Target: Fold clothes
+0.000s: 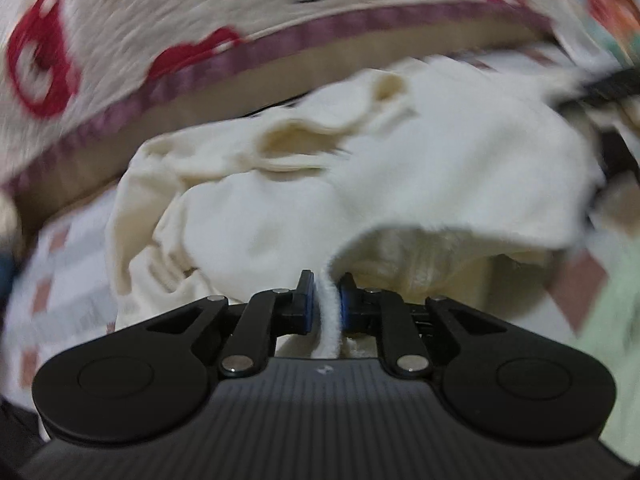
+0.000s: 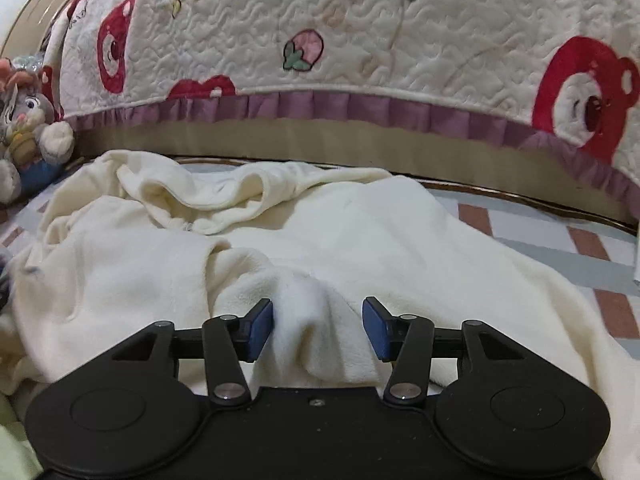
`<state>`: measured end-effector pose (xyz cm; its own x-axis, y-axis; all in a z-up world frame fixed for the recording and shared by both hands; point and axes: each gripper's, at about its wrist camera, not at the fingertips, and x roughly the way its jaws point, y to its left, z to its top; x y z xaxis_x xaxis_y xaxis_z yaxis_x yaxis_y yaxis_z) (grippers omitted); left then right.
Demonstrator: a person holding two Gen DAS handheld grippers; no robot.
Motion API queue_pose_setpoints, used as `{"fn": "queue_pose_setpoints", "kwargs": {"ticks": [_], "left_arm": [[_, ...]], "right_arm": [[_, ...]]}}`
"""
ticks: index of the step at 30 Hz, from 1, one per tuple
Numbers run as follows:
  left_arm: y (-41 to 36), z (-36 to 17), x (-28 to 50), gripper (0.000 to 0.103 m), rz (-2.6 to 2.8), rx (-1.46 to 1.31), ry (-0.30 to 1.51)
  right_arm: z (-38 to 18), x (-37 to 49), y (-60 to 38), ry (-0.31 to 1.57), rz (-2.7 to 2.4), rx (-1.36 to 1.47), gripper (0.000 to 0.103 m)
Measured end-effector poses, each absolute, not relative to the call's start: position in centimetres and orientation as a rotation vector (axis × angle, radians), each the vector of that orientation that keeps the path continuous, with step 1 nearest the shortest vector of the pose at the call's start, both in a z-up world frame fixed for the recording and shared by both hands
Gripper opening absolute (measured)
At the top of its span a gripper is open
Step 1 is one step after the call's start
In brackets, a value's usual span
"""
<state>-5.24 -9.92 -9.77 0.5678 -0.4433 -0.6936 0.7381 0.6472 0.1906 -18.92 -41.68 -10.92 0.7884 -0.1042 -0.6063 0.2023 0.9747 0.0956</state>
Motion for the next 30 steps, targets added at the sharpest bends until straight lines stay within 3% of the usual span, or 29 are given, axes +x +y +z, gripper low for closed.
{"fn": "queue_pose_setpoints", "kwargs": {"ticks": [9, 18, 21, 25, 28, 30], "left_arm": [[-8.0, -10.1, -3.0, 0.012, -0.696, 0.309, 0.712], [-4.7, -9.4, -2.2, 0.012, -0.733, 0.013, 0.844], [-4.3, -9.1, -2.8, 0.012, -0.743, 0.002, 0.822], [-3.9, -8.5, -2.9, 0.011, -0.765, -0.036, 0.791], [-3.3, -7.0, -3.9, 0.011, -0.779, -0.028, 0.737], [-3.0, -6.0, -4.8, 0.011, -0.778, 0.002, 0.68]], "right_arm": [[-10.2, -25.4, -35.7, 0.709, -0.029, 0.049, 0.054], [-9.4, -19.9, -26.7, 0.732, 0.175, -0.165, 0.055], [-8.9, -18.0, -24.4, 0.712, 0.198, -0.199, 0.066], [-10.1, -14.8, -21.9, 0.773, 0.224, -0.267, 0.066], [-10.4, -14.0, -22.9, 0.764, 0.138, -0.326, 0.053], [-9.3, -14.4, -25.9, 0.725, 0.014, -0.254, 0.027]]}}
